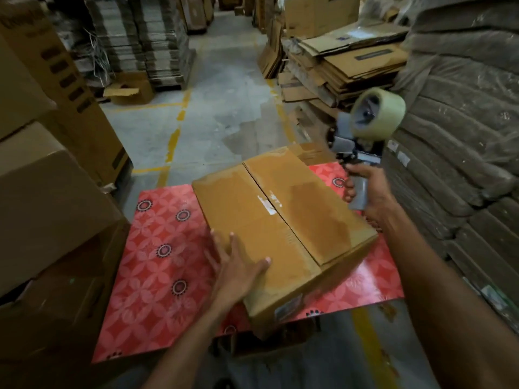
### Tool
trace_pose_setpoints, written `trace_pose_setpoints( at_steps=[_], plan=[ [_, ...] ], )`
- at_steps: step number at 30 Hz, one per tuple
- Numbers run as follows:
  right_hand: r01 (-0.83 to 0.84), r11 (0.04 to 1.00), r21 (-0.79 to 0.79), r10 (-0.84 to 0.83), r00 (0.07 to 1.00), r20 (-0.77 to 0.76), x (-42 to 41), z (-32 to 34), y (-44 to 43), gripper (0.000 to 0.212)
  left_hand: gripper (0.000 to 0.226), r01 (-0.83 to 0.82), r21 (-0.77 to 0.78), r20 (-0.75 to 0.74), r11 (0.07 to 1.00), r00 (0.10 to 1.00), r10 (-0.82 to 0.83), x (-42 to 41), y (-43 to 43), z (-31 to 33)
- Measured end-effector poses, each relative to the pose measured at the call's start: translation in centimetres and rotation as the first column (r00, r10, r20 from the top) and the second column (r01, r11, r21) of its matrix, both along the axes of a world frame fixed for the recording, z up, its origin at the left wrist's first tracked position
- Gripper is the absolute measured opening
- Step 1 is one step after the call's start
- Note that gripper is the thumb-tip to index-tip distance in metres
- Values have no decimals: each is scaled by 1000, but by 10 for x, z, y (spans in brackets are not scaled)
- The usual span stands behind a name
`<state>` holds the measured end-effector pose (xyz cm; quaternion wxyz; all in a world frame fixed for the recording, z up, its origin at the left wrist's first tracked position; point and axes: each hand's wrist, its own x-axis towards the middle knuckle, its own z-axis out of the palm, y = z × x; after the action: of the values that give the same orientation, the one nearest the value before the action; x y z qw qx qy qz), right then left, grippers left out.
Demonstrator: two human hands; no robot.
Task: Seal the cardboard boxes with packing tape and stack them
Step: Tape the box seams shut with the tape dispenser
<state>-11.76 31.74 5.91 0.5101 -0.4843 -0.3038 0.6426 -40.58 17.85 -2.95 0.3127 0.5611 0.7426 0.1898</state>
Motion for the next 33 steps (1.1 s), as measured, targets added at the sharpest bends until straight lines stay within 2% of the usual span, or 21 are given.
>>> trace_pose_setpoints(
  at_steps=[1,2,3,4,5,6,7,8,9,10,11,12,14,16,19,21,25,29,31,33],
  plan=[
    [-73,997,28,73,997,20,-9,13,-4,17,95,91,29,-155,995,984,-85,-2,8,5],
    [-124,991,46,121,990,73,-20,21,-8,16,81,172,61,-217,983,964,-155,-8,24,7],
    [-160,986,52,153,981,123,-33,26,-13,14,67,219,94,-165,971,965,-202,-12,40,15],
    [-191,980,50,180,970,166,-48,28,-18,13,56,200,133,4,971,979,-203,-18,59,24],
    [-221,974,49,208,960,189,-63,29,-24,11,50,115,147,251,982,956,-149,-21,77,36],
    [-247,968,49,232,951,206,-78,28,-30,9,49,3,103,512,995,857,-56,-24,92,50],
    [-273,961,46,257,941,223,-91,27,-36,8,51,-64,-9,741,998,669,50,-27,108,62],
    [-297,954,49,278,931,234,-103,23,-39,8,57,-63,-141,884,988,441,154,-31,123,72],
    [-322,945,53,300,921,247,-113,21,-42,8,64,-24,-238,939,971,251,236,-38,136,80],
    [-340,938,59,315,913,259,-122,18,-43,8,67,15,-291,948,957,137,287,-46,145,86],
    [-352,934,63,323,907,269,-131,17,-44,8,64,54,-305,950,951,82,300,-52,151,90],
    [-354,933,64,324,905,276,-138,16,-43,9,54,65,-307,951,950,65,303,-59,156,88],
    [-349,935,67,315,901,299,-150,16,-41,10,31,57,-323,945,945,72,318,-68,162,82],
    [-345,935,82,299,891,342,-159,14,-38,11,19,57,-367,928,928,97,361,-76,167,72],
    [-339,935,108,277,883,378,-169,10,-35,10,15,95,-407,909,908,145,392,-88,178,60],
    [-334,936,116,259,871,416,-172,7,-34,10,13,58,-405,900,913,201,387,-92,188,60],
    [-292,950,115,200,847,492,-177,0,-33,18,18,-51,-248,883,967,398,248,-92,214,60],
    [-215,971,109,134,858,496,-182,-7,-31,18,25,30,-115,820,993,567,78,-90,234,67],
    [-173,979,108,100,869,485,-180,-9,-33,19,20,38,-87,796,995,603,46,-94,248,68],
    [-145,984,100,87,894,439,-173,-12,-39,10,10,-29,-109,799,994,592,105,-107,271,62]
  ],
)
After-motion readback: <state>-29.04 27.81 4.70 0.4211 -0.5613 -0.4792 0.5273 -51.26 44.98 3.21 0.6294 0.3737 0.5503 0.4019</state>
